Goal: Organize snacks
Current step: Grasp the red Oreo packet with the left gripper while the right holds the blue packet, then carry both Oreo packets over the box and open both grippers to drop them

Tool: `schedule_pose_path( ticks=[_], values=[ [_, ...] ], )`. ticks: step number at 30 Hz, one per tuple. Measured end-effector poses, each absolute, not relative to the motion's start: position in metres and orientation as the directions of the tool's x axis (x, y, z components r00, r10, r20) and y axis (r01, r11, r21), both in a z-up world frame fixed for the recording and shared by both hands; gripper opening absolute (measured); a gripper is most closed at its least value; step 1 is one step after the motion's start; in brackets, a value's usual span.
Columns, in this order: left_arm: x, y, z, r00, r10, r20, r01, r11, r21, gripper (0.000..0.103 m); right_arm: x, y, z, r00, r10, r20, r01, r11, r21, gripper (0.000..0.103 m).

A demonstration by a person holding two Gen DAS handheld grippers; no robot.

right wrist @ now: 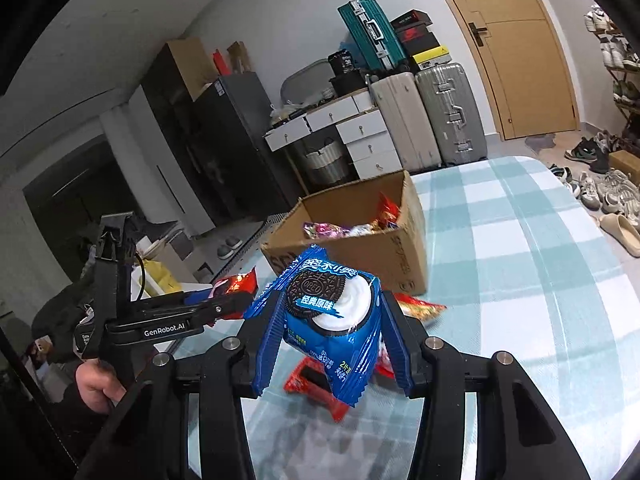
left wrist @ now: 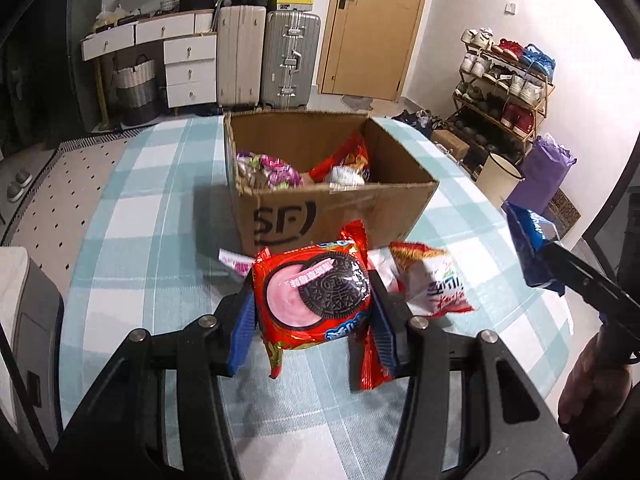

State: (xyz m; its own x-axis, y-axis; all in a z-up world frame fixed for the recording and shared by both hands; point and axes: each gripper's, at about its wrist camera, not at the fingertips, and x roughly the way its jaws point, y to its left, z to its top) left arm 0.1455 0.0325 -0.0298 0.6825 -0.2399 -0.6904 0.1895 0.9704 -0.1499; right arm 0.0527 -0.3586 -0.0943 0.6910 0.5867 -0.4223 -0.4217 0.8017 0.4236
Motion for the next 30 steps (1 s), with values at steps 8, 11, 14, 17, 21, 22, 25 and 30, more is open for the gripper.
schedule_pose_path(
  ticks=[8, 11, 14, 17, 21, 22, 25, 30],
  values=[
    [0.168, 0.030, -0.005, 0.696, -0.263, -0.668, 0.214, 0.964, -0.157, 0.047, 0.077, -0.346, -0.077, 0.680, 0.611, -0.406, -0.452, 0.785, 0.424, 0.047],
    [0.178, 0.029, 0.006, 0.698, -0.272, -0.662, 0.223, 0.962, -0.161, 0.047, 0.089, -0.343, -0.069, 0.679, 0.615, -0.402, -0.459, 0.782, 0.421, 0.047],
    [0.188, 0.028, 0.014, 0.696, -0.282, -0.661, 0.235, 0.959, -0.161, 0.047, 0.101, -0.339, -0.061, 0.677, 0.617, -0.400, -0.469, 0.781, 0.412, 0.047],
    [0.200, 0.024, 0.021, 0.696, -0.283, -0.660, 0.244, 0.958, -0.153, 0.047, 0.115, -0.335, -0.052, 0.674, 0.622, -0.399, -0.481, 0.779, 0.403, 0.047],
    [0.218, 0.021, 0.029, 0.692, -0.286, -0.662, 0.254, 0.956, -0.147, 0.047, 0.131, -0.330, -0.045, 0.667, 0.625, -0.405, -0.487, 0.777, 0.398, 0.047],
    [0.222, 0.021, 0.031, 0.691, -0.285, -0.664, 0.254, 0.956, -0.146, 0.047, 0.135, -0.328, -0.043, 0.667, 0.626, -0.405, -0.487, 0.777, 0.398, 0.047],
    [0.239, 0.020, 0.033, 0.683, -0.292, -0.670, 0.257, 0.954, -0.153, 0.047, 0.147, -0.325, -0.040, 0.662, 0.629, -0.408, -0.487, 0.774, 0.404, 0.047],
    [0.266, 0.018, 0.029, 0.666, -0.291, -0.686, 0.261, 0.953, -0.152, 0.047, 0.170, -0.317, -0.036, 0.651, 0.631, -0.423, -0.493, 0.775, 0.396, 0.047]
  ],
)
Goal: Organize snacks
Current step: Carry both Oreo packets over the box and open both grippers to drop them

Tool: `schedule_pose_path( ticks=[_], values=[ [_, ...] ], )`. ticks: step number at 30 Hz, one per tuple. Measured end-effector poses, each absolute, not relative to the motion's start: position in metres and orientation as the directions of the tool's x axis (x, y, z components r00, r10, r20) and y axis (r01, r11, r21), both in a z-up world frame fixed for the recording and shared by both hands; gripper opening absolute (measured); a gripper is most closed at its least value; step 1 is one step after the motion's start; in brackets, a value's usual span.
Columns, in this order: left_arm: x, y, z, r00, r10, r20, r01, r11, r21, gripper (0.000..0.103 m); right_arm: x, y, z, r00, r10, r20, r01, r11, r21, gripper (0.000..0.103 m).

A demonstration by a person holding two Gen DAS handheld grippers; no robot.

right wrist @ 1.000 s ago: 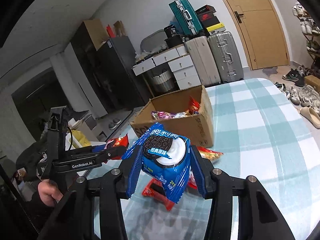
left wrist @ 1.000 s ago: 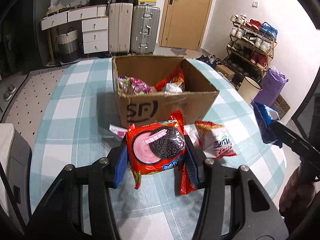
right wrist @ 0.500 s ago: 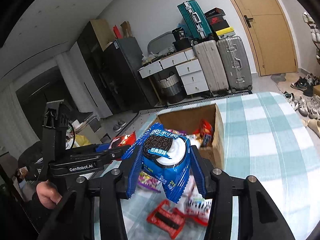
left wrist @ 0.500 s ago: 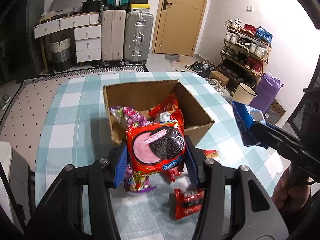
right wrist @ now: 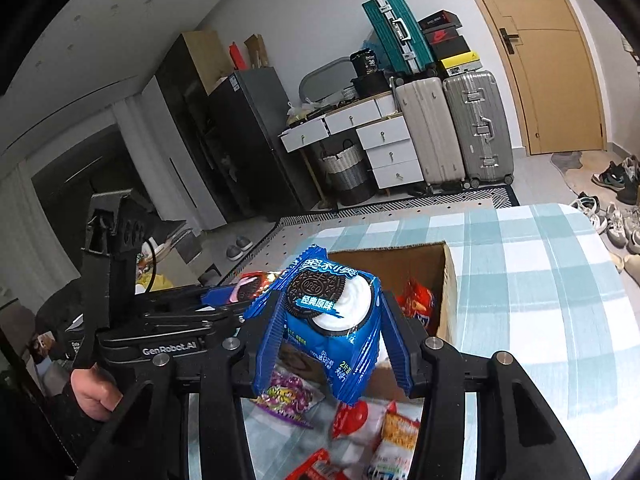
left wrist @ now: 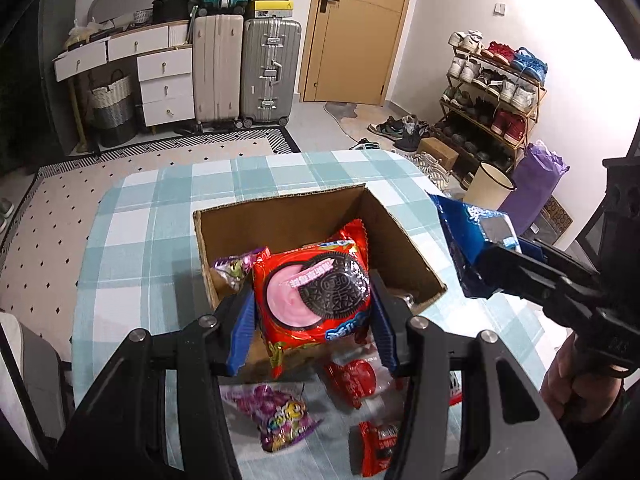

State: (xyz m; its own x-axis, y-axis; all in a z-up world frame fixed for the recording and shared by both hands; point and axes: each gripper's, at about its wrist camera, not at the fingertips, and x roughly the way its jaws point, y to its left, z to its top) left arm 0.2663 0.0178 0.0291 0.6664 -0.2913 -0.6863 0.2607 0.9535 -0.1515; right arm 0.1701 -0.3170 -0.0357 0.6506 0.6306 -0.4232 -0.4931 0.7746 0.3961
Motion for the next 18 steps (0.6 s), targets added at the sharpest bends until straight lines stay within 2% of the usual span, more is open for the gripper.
schedule_pose_path(
  ticks=[18],
  values=[
    [0.342, 0.016, -0.015, 0.605, -0.318, -0.730, 0.251, 0.946, -0.204, 0.048, 0.234, -0.295, -0.063, 0.618, 0.585, -0.525, -0.466, 0.810, 0.356, 0.047]
  ],
)
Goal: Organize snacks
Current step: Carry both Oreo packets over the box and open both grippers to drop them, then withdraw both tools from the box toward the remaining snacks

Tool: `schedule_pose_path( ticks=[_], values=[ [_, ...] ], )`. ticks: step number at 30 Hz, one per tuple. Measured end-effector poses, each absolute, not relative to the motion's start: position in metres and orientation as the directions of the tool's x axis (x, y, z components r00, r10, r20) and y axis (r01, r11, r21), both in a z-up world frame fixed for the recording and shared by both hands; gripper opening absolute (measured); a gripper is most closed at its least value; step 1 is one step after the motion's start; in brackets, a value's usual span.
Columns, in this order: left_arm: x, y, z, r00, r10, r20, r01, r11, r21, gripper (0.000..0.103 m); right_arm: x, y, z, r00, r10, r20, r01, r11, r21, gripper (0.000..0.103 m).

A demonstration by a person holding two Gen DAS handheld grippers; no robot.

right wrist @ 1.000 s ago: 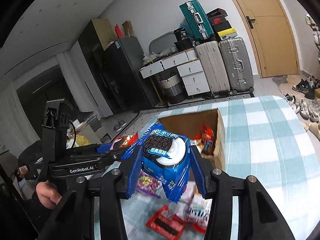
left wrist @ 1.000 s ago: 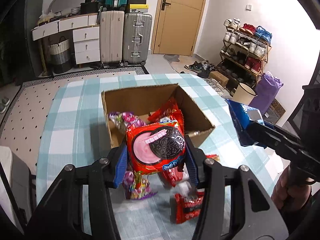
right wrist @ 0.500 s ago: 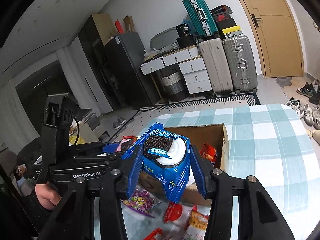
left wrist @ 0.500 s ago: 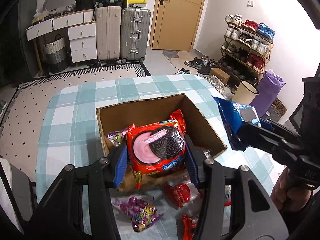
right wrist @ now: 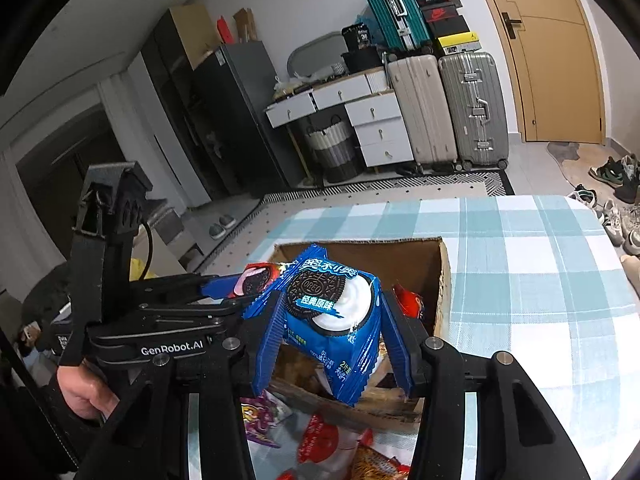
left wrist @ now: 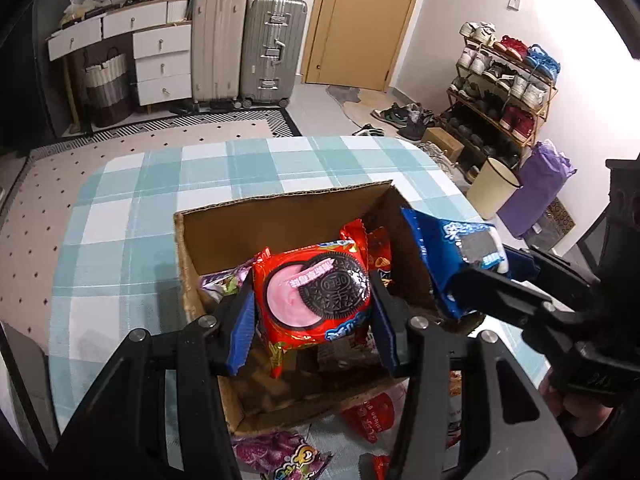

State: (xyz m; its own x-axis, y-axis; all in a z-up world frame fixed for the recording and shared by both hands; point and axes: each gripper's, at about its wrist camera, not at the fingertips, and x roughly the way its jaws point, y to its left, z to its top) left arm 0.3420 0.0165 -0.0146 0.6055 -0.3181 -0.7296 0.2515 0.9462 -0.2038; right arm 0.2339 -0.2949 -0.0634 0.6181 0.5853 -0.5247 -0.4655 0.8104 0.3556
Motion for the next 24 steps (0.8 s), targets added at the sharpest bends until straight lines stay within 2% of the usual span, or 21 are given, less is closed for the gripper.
schedule_pose_path(
  ticks=[1, 2, 3, 4, 5, 6, 24],
  values=[
    [0.344, 0.017, -0.016, 0.601, -0.317, -0.734, 0.247, 0.947, -0.206, 0.049, 0.236, -0.294, -0.065, 0.619, 0.580, -0.529, -0.464, 0.814, 0.350, 0.047],
    [0.346, 0.017, -0.016, 0.601, -0.310, -0.737, 0.239, 0.949, -0.205, 0.056, 0.237, -0.294, -0.066, 0.622, 0.577, -0.529, -0.463, 0.816, 0.345, 0.049],
    [0.347, 0.019, -0.017, 0.602, -0.310, -0.736, 0.233, 0.950, -0.209, 0.064, 0.238, -0.293, -0.066, 0.630, 0.569, -0.529, -0.462, 0.822, 0.334, 0.055],
    [0.347, 0.021, -0.016, 0.606, -0.314, -0.731, 0.231, 0.949, -0.217, 0.065, 0.239, -0.293, -0.065, 0.637, 0.560, -0.530, -0.458, 0.828, 0.324, 0.059],
    [0.346, 0.022, -0.016, 0.610, -0.313, -0.728, 0.230, 0.949, -0.215, 0.067, 0.238, -0.294, -0.064, 0.645, 0.553, -0.527, -0.456, 0.832, 0.316, 0.069],
    [0.345, 0.022, -0.015, 0.612, -0.311, -0.727, 0.233, 0.950, -0.210, 0.070, 0.237, -0.295, -0.063, 0.653, 0.554, -0.516, -0.457, 0.832, 0.315, 0.073],
    [0.274, 0.026, 0.019, 0.678, -0.260, -0.687, 0.206, 0.965, -0.162, 0.083, 0.188, -0.323, -0.039, 0.710, 0.545, -0.446, -0.446, 0.838, 0.314, 0.074]
  ],
)
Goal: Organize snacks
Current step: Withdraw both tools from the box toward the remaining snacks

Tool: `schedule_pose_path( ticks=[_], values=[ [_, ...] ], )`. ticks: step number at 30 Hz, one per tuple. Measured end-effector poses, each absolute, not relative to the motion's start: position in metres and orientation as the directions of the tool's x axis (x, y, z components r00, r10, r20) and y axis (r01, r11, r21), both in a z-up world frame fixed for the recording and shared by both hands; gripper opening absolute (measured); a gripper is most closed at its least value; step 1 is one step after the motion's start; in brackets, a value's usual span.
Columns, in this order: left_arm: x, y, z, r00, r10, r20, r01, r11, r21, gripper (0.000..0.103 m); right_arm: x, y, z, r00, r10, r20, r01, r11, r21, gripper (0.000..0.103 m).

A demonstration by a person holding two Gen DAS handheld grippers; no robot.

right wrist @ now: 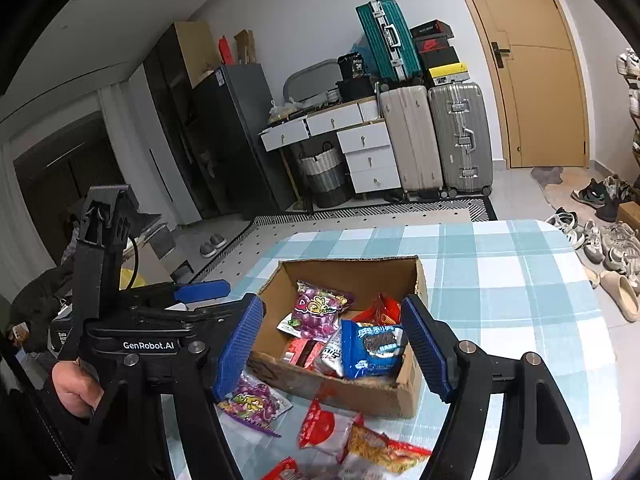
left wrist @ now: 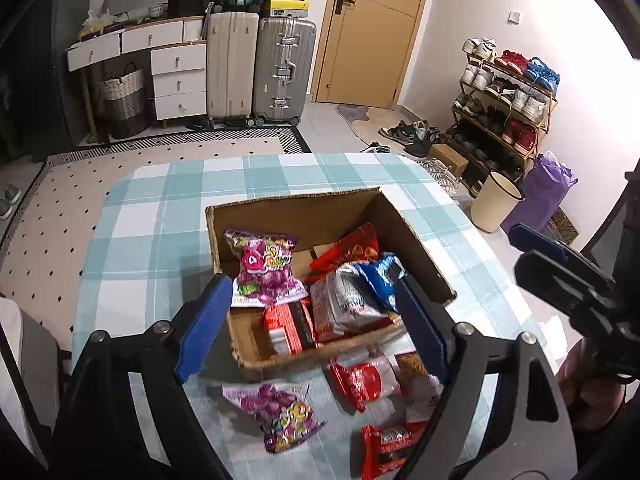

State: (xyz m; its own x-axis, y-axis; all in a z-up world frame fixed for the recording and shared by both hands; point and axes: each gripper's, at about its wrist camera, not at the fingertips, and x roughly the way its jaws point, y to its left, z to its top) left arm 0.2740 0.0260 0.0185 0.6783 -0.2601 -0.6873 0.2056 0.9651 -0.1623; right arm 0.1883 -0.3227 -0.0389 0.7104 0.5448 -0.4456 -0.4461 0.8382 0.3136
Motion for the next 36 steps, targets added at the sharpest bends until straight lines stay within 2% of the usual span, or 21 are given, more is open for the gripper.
schedule_pose_path(
  ticks=[16, 25, 27, 36],
  values=[
    [0.198, 0.023, 0.032, 0.714, -0.223, -0.664, 0.175, 0.975, -0.140, 0.093, 0.118, -0.347, -0.040, 0.735, 0.541, -0.409, -0.430, 0.838, 0.336, 0.084],
    [0.169, 0.014, 0.012, 0.713, -0.234, -0.661, 0.170, 0.972, -0.160, 0.101, 0.084, -0.357, -0.054, 0.734, 0.529, -0.427, -0.410, 0.845, 0.343, 0.086],
    [0.163, 0.012, 0.006, 0.707, -0.235, -0.667, 0.170, 0.972, -0.162, 0.101, 0.078, -0.357, -0.058, 0.734, 0.522, -0.435, -0.403, 0.850, 0.340, 0.092],
    [0.155, 0.021, -0.021, 0.693, -0.224, -0.686, 0.138, 0.974, -0.178, 0.102, 0.068, -0.358, -0.081, 0.722, 0.509, -0.469, -0.373, 0.857, 0.357, 0.092]
  ],
)
